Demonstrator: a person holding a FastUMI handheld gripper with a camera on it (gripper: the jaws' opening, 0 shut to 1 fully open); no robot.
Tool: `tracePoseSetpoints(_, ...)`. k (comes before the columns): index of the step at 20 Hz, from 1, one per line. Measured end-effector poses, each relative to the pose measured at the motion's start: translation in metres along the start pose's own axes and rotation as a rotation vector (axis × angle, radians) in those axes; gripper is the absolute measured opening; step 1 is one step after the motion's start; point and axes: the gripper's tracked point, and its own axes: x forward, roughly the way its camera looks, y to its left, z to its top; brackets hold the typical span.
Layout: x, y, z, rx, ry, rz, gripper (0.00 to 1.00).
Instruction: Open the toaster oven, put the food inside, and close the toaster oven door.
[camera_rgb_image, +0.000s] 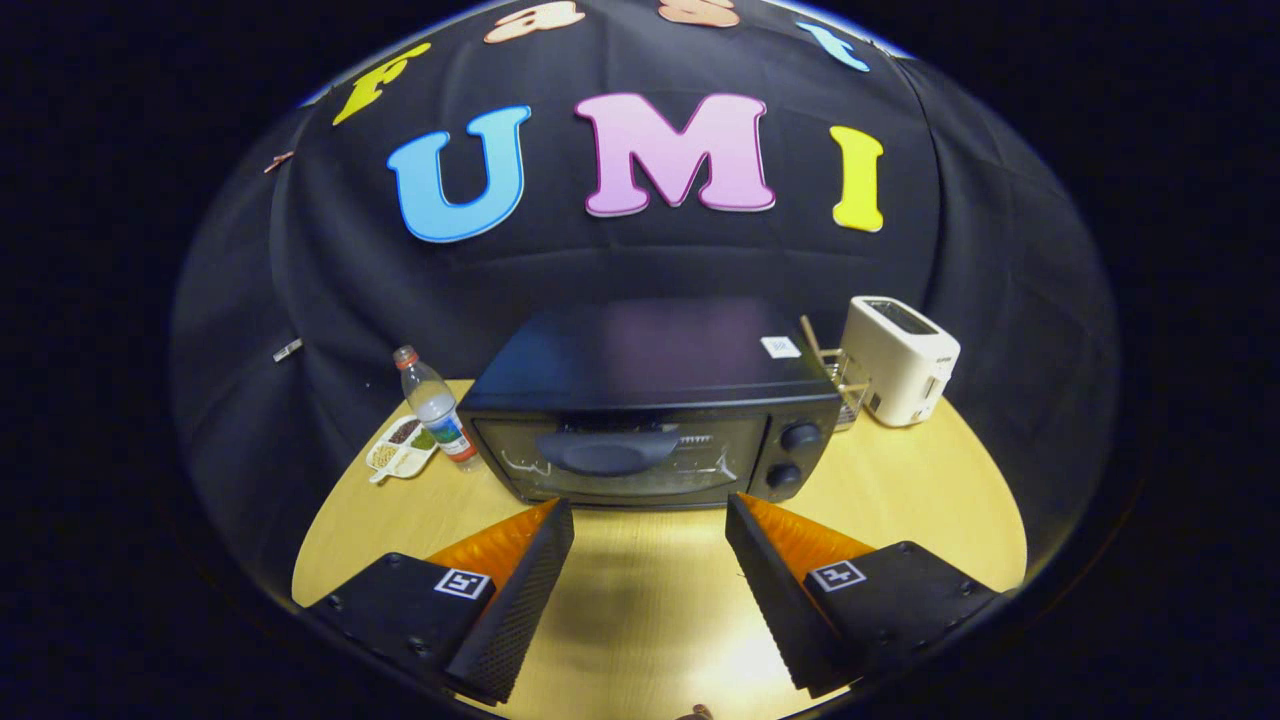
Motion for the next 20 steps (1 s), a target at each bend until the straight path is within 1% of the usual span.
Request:
tracePoseSetpoints(2, -0.028, -0.015, 0.060, 0.022, -0.118, 0.016, 0.99)
tracePoseSetpoints(5, -0.083, -0.037, 0.167, 0.022, -0.330, 0.036, 0.99)
tracePoseSetpoints(8, -0.147, -0.046, 0.250, 0.032, -0.517, 0.053, 0.98)
tracePoseSetpoints(9, -0.166, -0.049, 0.269, 0.030, -0.568, 0.052, 0.98)
tracePoseSetpoints(11, -0.209, -0.054, 0.292, 0.023, -0.641, 0.044, 0.98)
tracePoseSetpoints(14, -0.241, -0.061, 0.313, -0.007, -0.701, 0.039, 0.97)
tracePoseSetpoints(16, -0.254, -0.060, 0.320, -0.046, -0.738, 0.039, 0.97)
tracePoseSetpoints(20, -0.262, -0.057, 0.325, -0.066, -0.765, 0.028, 0.97)
